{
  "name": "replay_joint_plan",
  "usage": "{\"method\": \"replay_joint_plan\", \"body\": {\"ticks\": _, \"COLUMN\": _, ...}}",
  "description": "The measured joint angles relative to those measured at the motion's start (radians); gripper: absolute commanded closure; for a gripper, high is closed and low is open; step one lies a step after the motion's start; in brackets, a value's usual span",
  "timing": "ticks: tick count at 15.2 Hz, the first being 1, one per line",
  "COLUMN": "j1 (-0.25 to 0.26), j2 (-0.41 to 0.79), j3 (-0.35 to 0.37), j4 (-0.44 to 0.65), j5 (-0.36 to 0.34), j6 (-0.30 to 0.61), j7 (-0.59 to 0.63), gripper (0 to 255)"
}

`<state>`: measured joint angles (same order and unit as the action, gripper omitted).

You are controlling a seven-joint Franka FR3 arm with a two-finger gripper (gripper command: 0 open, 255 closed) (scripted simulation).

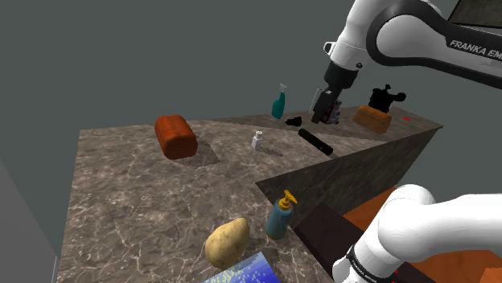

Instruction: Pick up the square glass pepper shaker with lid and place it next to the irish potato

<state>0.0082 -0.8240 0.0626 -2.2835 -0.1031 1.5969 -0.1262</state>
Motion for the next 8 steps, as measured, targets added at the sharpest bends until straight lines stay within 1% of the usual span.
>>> {"method": "replay_joint_plan", "body": {"ticks": 1, "j1": 0.0, "j2": 0.0, "j3": 0.0, "j4": 0.0, "j5": 0.0, "j6": 0.0, "j7": 0.0, "gripper": 0}}
{"method": "replay_joint_plan", "body": {"ticks": 4, "j1": -0.007, "j2": 0.054, "j3": -0.026, "j4": 0.0, "j5": -0.01, "j6": 0.052, "j7": -0.022, "gripper": 0}}
{"method": "replay_joint_plan", "body": {"ticks": 8, "j1": -0.017, "j2": 0.165, "j3": -0.068, "j4": -0.01, "j5": -0.022, "j6": 0.168, "j7": -0.054, "gripper": 0}}
